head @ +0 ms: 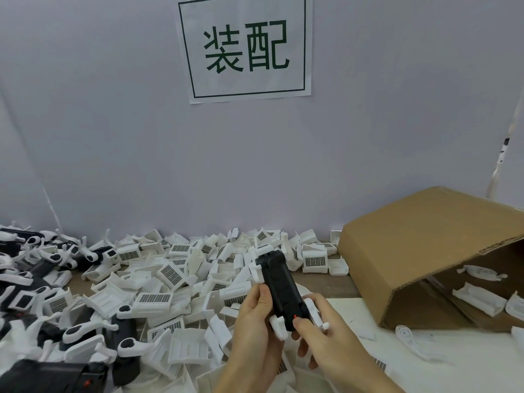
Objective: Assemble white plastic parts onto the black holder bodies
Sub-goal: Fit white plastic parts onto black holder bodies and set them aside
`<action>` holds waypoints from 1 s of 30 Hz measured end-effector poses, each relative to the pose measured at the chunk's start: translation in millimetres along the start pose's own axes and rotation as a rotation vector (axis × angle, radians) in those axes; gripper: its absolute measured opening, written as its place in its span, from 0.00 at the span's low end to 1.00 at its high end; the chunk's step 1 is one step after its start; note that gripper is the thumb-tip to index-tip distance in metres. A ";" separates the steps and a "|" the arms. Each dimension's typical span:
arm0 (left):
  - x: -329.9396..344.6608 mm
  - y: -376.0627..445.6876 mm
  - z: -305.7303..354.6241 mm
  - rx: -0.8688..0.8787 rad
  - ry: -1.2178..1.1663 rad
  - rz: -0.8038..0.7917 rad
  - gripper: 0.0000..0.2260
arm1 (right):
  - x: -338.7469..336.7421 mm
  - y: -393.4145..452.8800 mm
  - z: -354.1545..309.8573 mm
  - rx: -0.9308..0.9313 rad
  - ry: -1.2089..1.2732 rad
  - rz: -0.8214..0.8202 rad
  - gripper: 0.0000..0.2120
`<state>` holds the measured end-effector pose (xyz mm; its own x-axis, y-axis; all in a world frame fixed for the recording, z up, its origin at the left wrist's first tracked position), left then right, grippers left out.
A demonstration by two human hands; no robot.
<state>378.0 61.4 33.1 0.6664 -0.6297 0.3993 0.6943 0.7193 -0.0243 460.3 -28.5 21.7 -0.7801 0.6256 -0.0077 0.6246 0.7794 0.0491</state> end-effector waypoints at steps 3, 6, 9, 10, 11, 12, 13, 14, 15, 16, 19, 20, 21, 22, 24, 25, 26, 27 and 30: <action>0.4 0.0 -0.1 -0.015 -0.025 0.019 0.13 | 0.9 0.4 0.2 0.033 0.042 -0.002 0.05; 0.7 -1.7 -0.7 -0.014 -0.033 0.016 0.12 | 0.1 1.5 1.8 0.056 0.075 0.002 0.04; 0.3 -1.2 -1.9 -0.007 -0.005 0.002 0.13 | -1.0 1.8 4.0 0.068 0.104 -0.008 0.08; 0.2 -0.7 -1.8 -0.004 0.006 0.002 0.13 | -1.4 2.0 4.2 0.068 0.105 -0.015 0.10; 0.2 -0.2 -1.9 -0.002 0.018 0.004 0.13 | -1.8 2.4 4.3 0.067 0.102 -0.021 0.12; 0.1 0.3 -2.0 0.000 0.028 0.008 0.13 | -2.1 2.8 4.1 0.066 0.100 -0.026 0.13; 0.1 0.6 -2.0 0.001 0.031 0.012 0.13 | -2.4 3.1 4.0 0.065 0.100 -0.031 0.14; 0.2 0.7 -2.3 0.003 0.026 0.014 0.13 | -2.2 3.0 3.2 0.062 0.106 -0.035 0.14; 0.2 0.7 -2.1 0.004 0.019 0.014 0.13 | -1.5 2.6 1.9 0.058 0.114 -0.043 0.12; 0.1 0.7 -2.1 0.004 0.012 0.015 0.13 | -0.5 1.6 0.4 0.055 0.125 -0.055 0.10; -1.3 1.8 -3.2 0.004 0.005 0.019 0.14 | 0.7 -0.1 -2.0 0.044 0.131 -0.091 0.10; -1.3 2.4 -4.0 0.007 0.014 0.019 0.14 | 0.5 0.3 -1.2 0.039 0.117 -0.093 0.12; -1.4 2.9 -4.7 0.012 0.028 0.019 0.14 | -0.1 0.6 0.1 0.035 0.097 -0.091 0.15; -1.5 3.2 -5.4 0.015 0.039 0.021 0.14 | -0.8 0.6 0.8 0.034 0.079 -0.085 0.16; -1.7 3.8 -6.1 0.016 0.047 0.020 0.13 | -1.8 -0.4 0.8 0.028 0.045 -0.072 0.15; -1.7 4.2 -6.1 0.017 0.046 0.018 0.13 | -2.3 -0.8 0.5 0.025 0.034 -0.065 0.15; -1.7 4.6 -6.4 0.019 0.046 0.018 0.13 | -2.5 -1.1 0.2 0.021 0.027 -0.060 0.14; -1.6 5.1 -6.7 0.019 0.047 0.020 0.13 | -2.7 -0.9 0.1 0.016 0.021 -0.056 0.14; -1.3 5.2 -6.8 0.015 0.041 0.027 0.13 | -1.8 -0.2 -0.4 0.022 0.008 -0.051 0.14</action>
<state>382.6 64.0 26.3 0.6958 -0.6209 0.3611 0.6717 0.7405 -0.0211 461.5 -29.8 22.1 -0.8112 0.5848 -0.0015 0.5845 0.8109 0.0272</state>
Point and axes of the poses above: each hand's wrist, its own y-axis towards the middle knuckle, its own x-axis out of the palm, z = x × y, the point moved 3 cm from there along y, towards the middle knuckle, and after that the axes turned 12 degrees about y, right-handed, at the moved point
